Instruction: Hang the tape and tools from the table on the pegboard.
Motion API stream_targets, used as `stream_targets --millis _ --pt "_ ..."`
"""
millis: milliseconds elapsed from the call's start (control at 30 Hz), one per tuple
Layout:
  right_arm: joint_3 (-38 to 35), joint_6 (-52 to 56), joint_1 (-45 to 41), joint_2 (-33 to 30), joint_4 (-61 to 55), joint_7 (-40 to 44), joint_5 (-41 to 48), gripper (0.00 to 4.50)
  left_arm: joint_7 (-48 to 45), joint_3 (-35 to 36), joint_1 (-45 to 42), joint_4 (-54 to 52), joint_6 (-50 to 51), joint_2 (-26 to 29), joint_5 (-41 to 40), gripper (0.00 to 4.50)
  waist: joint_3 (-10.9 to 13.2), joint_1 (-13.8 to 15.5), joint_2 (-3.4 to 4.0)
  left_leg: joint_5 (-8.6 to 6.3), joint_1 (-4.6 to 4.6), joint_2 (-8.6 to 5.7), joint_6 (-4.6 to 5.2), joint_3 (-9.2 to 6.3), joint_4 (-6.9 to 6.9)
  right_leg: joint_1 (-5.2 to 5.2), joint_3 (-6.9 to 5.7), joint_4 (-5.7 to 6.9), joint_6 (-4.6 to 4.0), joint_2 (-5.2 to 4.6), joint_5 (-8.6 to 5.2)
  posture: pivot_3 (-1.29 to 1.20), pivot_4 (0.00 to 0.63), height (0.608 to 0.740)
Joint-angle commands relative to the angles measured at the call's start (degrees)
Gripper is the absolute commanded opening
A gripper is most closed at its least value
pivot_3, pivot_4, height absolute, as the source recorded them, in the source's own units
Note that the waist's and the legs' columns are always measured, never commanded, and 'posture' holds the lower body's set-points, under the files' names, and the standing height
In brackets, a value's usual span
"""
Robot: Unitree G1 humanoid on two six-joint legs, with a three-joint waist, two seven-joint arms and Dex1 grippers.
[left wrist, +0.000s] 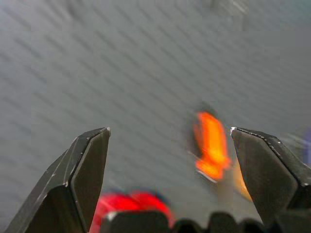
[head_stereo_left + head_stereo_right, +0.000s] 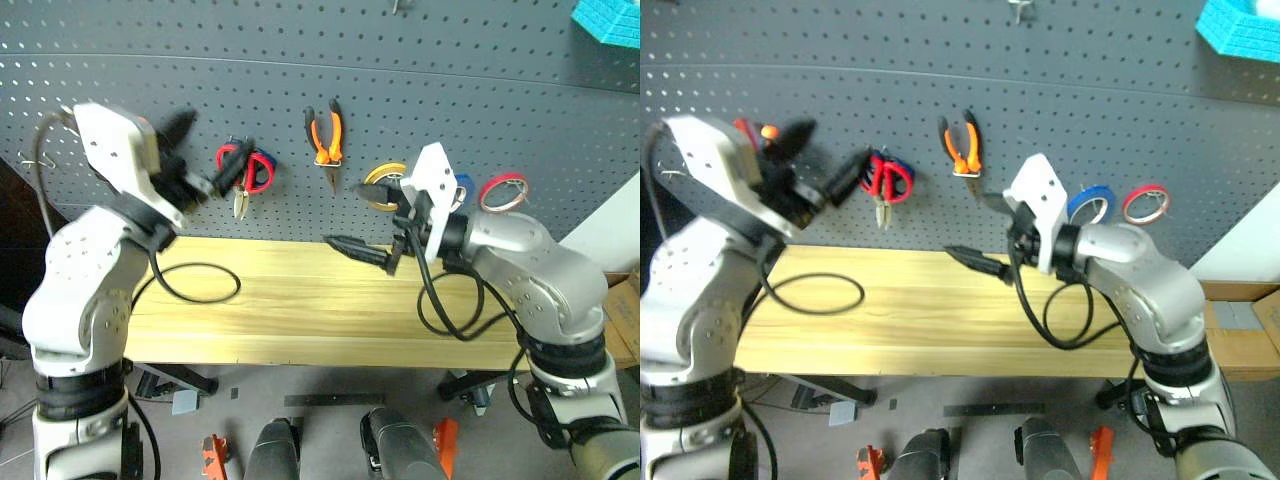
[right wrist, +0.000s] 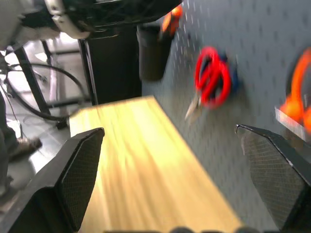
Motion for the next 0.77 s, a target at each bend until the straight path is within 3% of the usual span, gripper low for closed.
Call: stream_targets --millis 33,233,333,467,767 --pt "0.0 -4.1 4.5 -1.1 -1.9 -0.6 -2.1 4.50 0.8 -0.4 4.9 -4.1 3.6 -0.8 -1.6 4.26 -0.1 0.0 0.15 0.00 0.27 0.00 0.00 0.03 0.00 0.21 0.03 0.05 -0.01 0.03 -0.02 -0.01 0.087 0.740" --pt "3.2 -20.8 16.3 3.4 7.0 -6.1 -12.6 4.50 6.1 -2.9 13.5 0.1 0.7 -6.2 7.2 4.26 -2.2 0.1 0.15 0.03 0.79 0.05 0.04 0.16 0.06 0.73 0.24 -0.05 0.26 0.18 -0.20 -0.01 0.063 0.740" --pt "0.7 -27.1 18.9 8.2 15.2 -11.9 -15.8 4.50 8.4 -3.4 15.5 3.6 -1.8 -8.7 11.8 4.26 -2.6 0.1 0.21 0.02 1.26 0.05 0.04 0.24 0.05 1.28 0.31 -0.25 0.30 0.19 -0.18 -0.01 0.053 0.740" --pt "-3.6 -38.0 21.7 13.7 27.4 -17.9 -18.2 4.50 11.0 -4.0 16.8 13.3 -12.4 -12.3 20.0 4.26 -4.1 0.2 0.27 0.01 1.43 0.04 0.04 0.25 0.06 1.52 0.32 -0.38 0.27 0.18 -0.19 -0.01 0.028 0.740" --pt "-3.9 -51.5 25.6 14.2 43.8 -17.2 -23.1 4.50 17.0 -2.1 18.3 30.7 -26.5 -17.3 29.1 4.26 -6.3 0.2 0.43 0.00 1.58 0.02 0.05 0.30 -0.22 1.53 0.36 -0.40 0.26 0.18 -0.21 -0.03 0.000 0.740"
